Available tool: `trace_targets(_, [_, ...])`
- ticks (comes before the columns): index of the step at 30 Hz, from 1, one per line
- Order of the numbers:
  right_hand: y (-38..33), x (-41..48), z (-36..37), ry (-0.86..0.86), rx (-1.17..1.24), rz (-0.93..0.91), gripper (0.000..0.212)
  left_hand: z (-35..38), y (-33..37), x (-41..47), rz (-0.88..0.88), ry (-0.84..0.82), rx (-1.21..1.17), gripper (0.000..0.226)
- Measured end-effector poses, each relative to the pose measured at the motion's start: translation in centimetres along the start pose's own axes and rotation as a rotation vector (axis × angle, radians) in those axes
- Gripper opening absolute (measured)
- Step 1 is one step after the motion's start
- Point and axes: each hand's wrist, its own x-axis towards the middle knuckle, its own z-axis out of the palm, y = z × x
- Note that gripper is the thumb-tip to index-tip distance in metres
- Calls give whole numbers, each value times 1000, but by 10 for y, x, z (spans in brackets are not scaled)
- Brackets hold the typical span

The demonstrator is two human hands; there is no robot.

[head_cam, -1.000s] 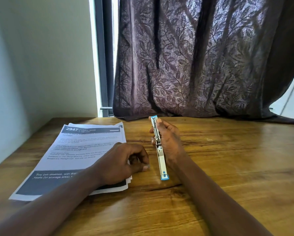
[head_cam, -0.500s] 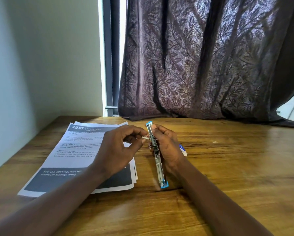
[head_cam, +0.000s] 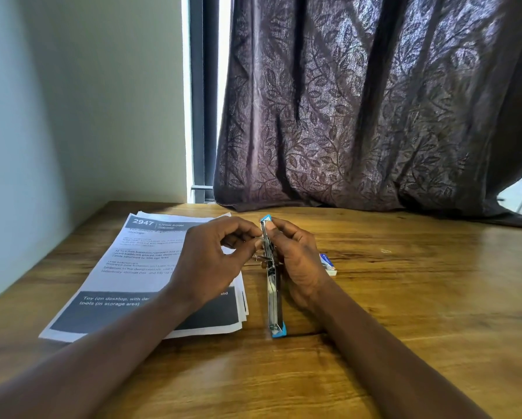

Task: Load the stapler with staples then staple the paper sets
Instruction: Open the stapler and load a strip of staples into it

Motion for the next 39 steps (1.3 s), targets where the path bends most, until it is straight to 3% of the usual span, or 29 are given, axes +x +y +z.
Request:
trace_targets(19, [-4,-5,0,-14,50,8,35,-2,-1,0,37,-75,8,20])
trace_targets(31, [-2,-2,1,22,121,27,42,-5,0,1,0,-198,-61,23])
trace_targets(39, [2,-2,2,-10,67,55,50,-5,-3,0,-117,-176,-120,22])
